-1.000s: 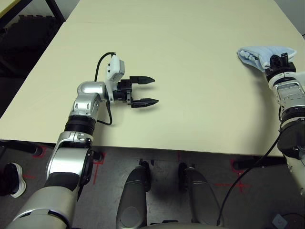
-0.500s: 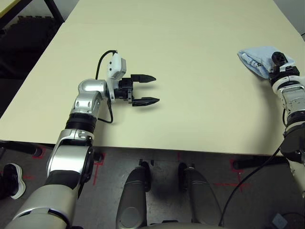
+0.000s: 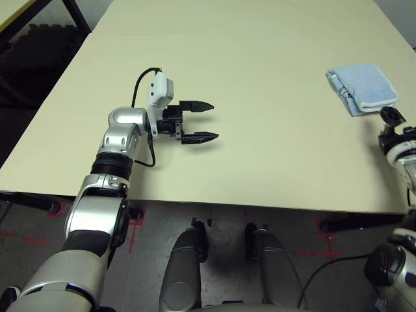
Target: Fold the towel and set it aside.
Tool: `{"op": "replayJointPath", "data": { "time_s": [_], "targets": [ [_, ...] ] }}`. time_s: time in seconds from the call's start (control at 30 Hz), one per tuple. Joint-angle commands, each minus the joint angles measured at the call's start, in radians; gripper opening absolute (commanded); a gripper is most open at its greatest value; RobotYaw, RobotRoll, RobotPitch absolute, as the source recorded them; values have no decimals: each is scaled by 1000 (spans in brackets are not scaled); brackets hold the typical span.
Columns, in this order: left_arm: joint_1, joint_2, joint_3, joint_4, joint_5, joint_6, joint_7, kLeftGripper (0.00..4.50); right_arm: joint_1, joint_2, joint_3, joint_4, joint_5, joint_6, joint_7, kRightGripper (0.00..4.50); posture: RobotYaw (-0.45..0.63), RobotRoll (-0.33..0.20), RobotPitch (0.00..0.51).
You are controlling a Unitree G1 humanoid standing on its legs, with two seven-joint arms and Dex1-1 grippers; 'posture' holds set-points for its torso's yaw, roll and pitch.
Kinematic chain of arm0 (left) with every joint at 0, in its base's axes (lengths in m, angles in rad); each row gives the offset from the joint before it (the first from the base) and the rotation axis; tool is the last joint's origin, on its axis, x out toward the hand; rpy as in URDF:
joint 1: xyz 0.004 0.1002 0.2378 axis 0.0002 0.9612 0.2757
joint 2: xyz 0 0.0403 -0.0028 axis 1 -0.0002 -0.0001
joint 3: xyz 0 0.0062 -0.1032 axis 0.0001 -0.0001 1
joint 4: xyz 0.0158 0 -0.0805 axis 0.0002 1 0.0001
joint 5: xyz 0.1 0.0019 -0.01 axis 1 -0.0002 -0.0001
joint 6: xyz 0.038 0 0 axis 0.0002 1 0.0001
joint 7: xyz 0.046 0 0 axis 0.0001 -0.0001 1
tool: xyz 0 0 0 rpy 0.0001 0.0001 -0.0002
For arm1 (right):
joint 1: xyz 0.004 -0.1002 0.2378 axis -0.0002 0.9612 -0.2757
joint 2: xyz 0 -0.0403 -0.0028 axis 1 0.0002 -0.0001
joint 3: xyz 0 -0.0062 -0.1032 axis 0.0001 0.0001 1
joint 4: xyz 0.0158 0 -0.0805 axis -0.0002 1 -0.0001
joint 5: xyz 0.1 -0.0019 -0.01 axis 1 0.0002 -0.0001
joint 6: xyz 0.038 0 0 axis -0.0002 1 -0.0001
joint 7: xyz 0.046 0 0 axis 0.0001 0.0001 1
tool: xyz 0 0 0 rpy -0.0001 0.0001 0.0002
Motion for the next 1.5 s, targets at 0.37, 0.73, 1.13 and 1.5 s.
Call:
{"op": "replayJointPath", "data": {
  "time_s": [0.37,0.73,1.13,1.5],
  "targets": [
    [28,-139,163,-113,-14,105,651,4500,-298,-89,411,382,-437,-412,377,4446,44,0,210],
    [33,-126,252,-28,83,-38,1124,4500,-624,-48,612,1011,-853,-1040,417,4446,112,0,216],
    [-44,-35,255,211,145,-165,1283,4500,-691,-23,629,1128,-950,-1146,401,4446,107,0,209],
    [-97,-16,235,362,153,-216,1224,4500,-665,-23,612,1141,-950,-1104,412,4446,85,0,210]
  ]
}}
